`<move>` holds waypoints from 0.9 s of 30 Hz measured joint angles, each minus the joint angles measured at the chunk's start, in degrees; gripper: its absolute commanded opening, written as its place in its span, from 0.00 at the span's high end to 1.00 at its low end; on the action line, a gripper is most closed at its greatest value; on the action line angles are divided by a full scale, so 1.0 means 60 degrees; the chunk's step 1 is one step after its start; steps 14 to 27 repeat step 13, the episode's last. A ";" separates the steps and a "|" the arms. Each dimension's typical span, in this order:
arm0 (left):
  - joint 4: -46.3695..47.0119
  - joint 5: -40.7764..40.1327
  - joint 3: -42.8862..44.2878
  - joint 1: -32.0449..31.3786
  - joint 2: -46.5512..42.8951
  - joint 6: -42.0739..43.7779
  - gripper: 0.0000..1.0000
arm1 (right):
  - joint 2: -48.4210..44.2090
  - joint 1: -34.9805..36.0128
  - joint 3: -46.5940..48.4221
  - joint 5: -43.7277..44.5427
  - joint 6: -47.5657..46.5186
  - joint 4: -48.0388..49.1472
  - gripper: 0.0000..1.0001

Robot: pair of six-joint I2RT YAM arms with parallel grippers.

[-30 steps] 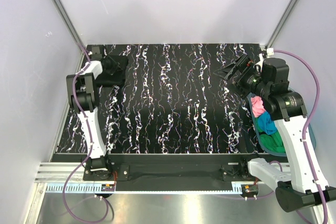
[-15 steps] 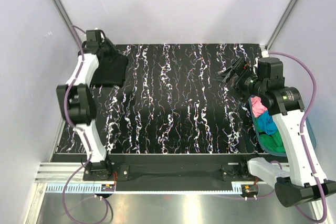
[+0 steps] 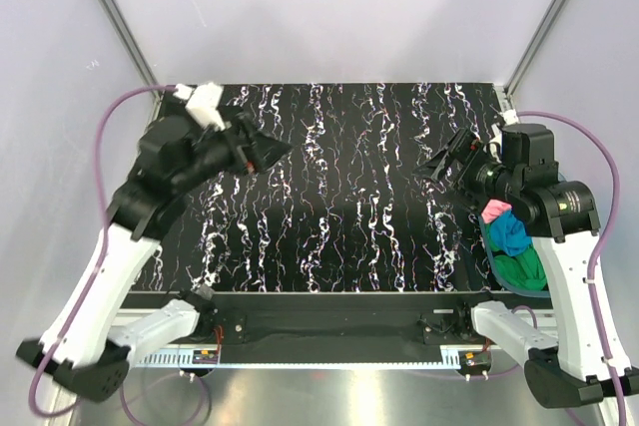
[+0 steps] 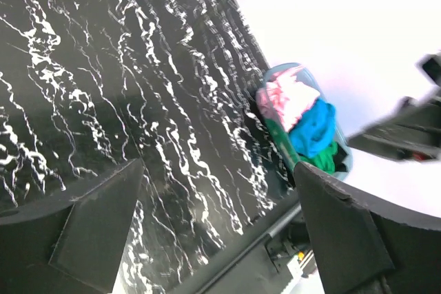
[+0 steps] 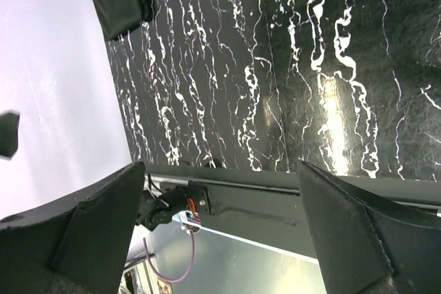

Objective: Fold and stack the t-shirts
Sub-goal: Neatly place the folded tshirt to the corner

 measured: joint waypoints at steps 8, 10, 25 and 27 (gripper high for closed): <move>-0.1253 -0.0084 -0.0550 0.0000 -0.1676 -0.0124 0.01 | -0.0324 0.0007 -0.0142 -0.0306 -0.0040 0.0025 0.00; -0.1406 -0.0066 -0.0590 0.0000 -0.1738 -0.0109 0.01 | -0.0306 0.0007 -0.0131 -0.0321 -0.0080 0.0051 0.00; -0.1716 -0.0058 -0.0590 0.0000 -0.1734 0.0015 0.01 | -0.0317 0.0007 -0.0117 -0.0350 -0.0120 0.0135 0.00; -0.1716 -0.0058 -0.0590 0.0000 -0.1734 0.0015 0.01 | -0.0317 0.0007 -0.0117 -0.0350 -0.0120 0.0135 0.00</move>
